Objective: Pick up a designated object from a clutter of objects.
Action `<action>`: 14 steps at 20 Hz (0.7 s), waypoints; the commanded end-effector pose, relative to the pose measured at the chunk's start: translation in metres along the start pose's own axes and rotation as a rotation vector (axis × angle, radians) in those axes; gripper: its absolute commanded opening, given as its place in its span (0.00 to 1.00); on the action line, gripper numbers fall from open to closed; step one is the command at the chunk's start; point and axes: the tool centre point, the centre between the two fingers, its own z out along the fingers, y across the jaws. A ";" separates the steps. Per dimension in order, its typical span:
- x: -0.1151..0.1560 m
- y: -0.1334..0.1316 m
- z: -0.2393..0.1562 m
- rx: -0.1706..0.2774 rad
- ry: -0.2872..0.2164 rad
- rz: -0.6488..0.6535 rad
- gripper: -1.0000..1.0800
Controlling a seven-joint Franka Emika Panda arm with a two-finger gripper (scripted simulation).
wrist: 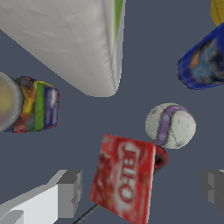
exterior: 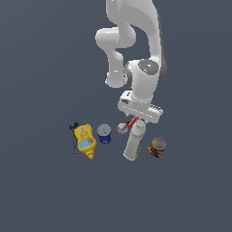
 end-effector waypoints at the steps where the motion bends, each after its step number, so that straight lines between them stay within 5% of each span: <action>1: -0.010 -0.002 0.011 0.001 -0.002 0.028 0.96; 14: -0.032 -0.004 0.033 0.001 -0.008 0.081 0.96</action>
